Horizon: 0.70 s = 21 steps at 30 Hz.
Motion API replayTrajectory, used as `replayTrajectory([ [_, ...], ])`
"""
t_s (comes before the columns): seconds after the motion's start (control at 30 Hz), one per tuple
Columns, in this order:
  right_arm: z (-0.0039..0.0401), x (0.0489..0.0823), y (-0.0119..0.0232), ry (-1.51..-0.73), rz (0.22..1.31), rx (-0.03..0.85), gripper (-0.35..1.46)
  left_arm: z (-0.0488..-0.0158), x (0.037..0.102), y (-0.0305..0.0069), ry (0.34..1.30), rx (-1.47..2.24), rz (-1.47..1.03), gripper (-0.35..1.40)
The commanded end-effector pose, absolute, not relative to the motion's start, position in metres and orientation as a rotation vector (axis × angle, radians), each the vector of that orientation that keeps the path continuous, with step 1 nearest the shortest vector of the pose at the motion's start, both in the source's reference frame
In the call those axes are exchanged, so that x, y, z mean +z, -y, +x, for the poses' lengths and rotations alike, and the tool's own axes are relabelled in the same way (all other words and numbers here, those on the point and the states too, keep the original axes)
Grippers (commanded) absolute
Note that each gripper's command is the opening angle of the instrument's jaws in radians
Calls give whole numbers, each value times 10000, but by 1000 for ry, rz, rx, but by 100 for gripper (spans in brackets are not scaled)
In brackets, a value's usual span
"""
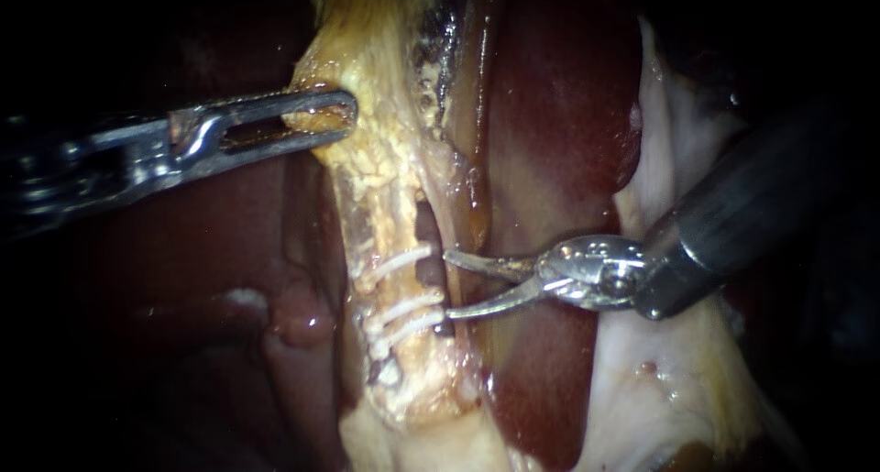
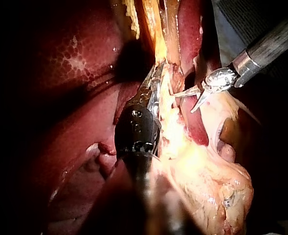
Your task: Go to the cutting position left tube
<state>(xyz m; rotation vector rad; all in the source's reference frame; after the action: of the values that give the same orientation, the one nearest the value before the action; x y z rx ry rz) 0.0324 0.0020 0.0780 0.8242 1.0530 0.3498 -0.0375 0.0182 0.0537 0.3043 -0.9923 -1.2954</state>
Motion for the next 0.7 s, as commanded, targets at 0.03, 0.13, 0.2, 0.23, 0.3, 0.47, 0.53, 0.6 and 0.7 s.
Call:
replayTrajectory([
  [0.03,327,781,-19,-1051,827,345,144,-375,537,-182,991,-1295,303,-35],
  [0.13,336,783,-18,-1048,835,339,144,-375,537,-182,991,-1295,303,-35],
  [0.2,341,785,-18,-1046,847,335,144,-375,537,-181,991,-1295,303,-35],
  [0.23,344,786,-17,-1046,855,331,144,-375,537,-181,991,-1295,303,-35],
  [0.3,347,787,-16,-1043,867,329,144,-375,536,-181,991,-1296,302,-35],
  [0.47,358,791,-13,-1042,894,306,142,-375,536,-181,991,-1296,302,-35],
  [0.53,362,792,-12,-1042,903,301,142,-375,536,-181,991,-1296,302,-35],
  [0.6,366,792,-13,-1041,908,289,142,-375,536,-181,991,-1296,302,-35],
  [0.7,369,792,-14,-1058,921,273,142,-375,536,-180,991,-1296,302,-35],
])
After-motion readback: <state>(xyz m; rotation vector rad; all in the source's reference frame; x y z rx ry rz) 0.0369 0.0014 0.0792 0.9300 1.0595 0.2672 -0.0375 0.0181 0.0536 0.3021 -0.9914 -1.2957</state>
